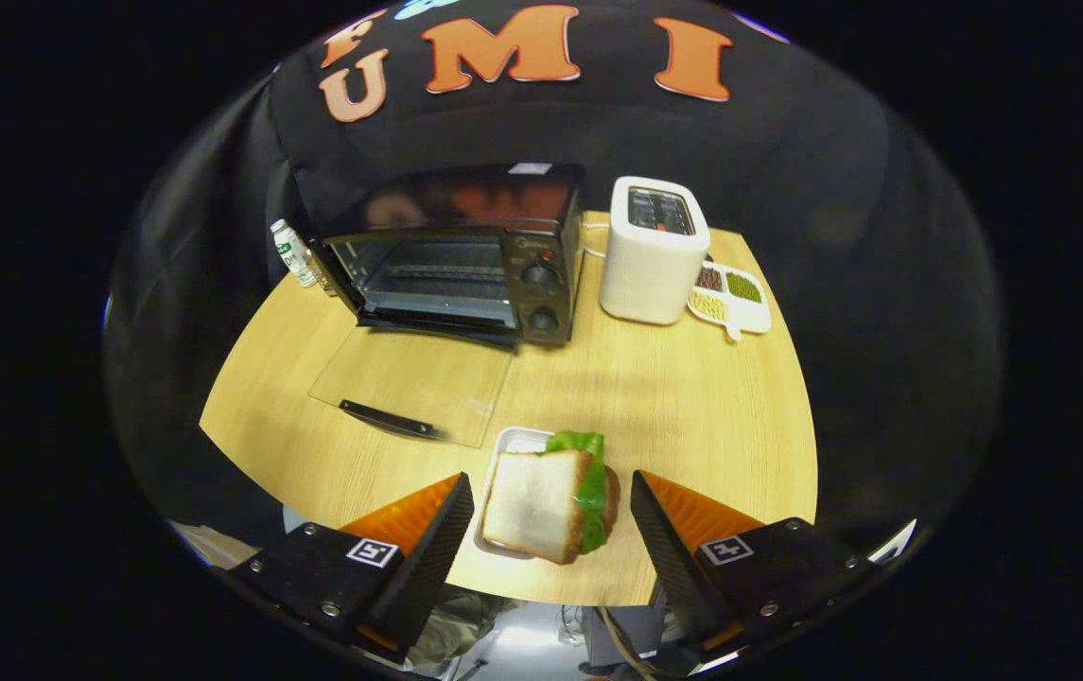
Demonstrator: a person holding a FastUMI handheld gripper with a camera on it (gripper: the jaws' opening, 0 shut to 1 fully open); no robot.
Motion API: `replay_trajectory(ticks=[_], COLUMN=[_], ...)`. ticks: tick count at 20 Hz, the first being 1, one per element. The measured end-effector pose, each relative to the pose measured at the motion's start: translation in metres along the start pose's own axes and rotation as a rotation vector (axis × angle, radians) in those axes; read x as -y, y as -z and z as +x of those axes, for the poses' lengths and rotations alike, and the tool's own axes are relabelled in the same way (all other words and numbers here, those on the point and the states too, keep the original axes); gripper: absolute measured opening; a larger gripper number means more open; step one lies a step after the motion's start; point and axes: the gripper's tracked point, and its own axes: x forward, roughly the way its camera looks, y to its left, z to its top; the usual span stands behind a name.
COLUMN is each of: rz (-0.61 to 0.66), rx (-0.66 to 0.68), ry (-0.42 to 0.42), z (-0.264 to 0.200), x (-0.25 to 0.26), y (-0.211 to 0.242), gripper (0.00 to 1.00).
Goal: Open the toaster oven, put the food inside, and close the toaster oven door.
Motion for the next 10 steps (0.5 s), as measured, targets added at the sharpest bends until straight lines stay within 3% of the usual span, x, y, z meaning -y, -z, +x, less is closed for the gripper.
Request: replay_trajectory(ticks=[6, 10], rz=[0.183, 0.227], rx=[-0.163, -0.253], ry=[-0.127, -0.205], z=[0.043, 0.064], x=[0.021, 0.019], y=[0.029, 0.038], gripper=[0.99, 0.98])
